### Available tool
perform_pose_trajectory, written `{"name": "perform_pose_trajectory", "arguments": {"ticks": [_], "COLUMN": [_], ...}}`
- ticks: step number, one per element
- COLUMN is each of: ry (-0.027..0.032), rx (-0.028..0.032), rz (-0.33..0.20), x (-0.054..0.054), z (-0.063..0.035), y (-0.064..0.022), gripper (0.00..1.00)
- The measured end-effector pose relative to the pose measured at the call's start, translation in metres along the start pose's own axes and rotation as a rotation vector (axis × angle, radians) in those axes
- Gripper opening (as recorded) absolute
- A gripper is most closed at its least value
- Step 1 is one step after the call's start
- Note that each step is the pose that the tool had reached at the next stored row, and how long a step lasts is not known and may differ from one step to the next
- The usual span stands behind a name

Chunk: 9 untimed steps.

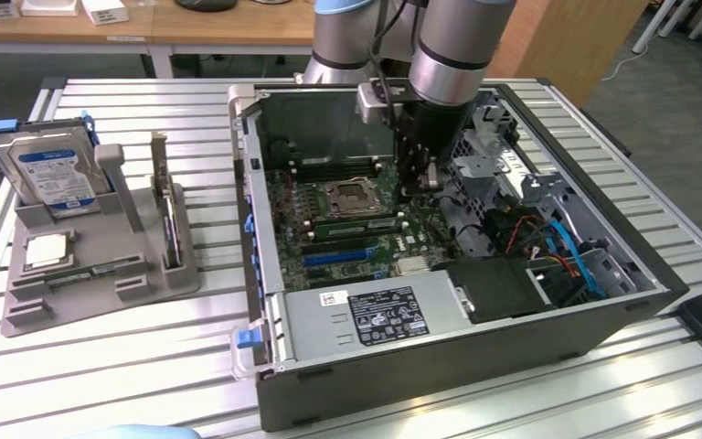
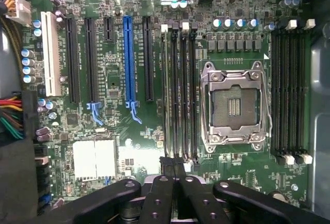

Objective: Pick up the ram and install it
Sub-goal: 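Press down the ram until it locks into place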

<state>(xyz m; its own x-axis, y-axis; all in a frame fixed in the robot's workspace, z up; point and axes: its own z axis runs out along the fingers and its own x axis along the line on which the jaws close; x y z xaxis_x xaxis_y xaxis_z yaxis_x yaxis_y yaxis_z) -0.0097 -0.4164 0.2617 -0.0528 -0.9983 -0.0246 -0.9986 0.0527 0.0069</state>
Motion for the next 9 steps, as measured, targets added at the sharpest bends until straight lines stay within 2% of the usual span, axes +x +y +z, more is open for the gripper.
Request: {"name": "perform_pose_trajectory", "arguments": {"ticks": [9], "ry": [-0.0003], "rx": [0.0001], "rz": [0.000], "x": [0.000], "z": [0.0134], "y": [-0.0004], "gripper": [0.10]}}
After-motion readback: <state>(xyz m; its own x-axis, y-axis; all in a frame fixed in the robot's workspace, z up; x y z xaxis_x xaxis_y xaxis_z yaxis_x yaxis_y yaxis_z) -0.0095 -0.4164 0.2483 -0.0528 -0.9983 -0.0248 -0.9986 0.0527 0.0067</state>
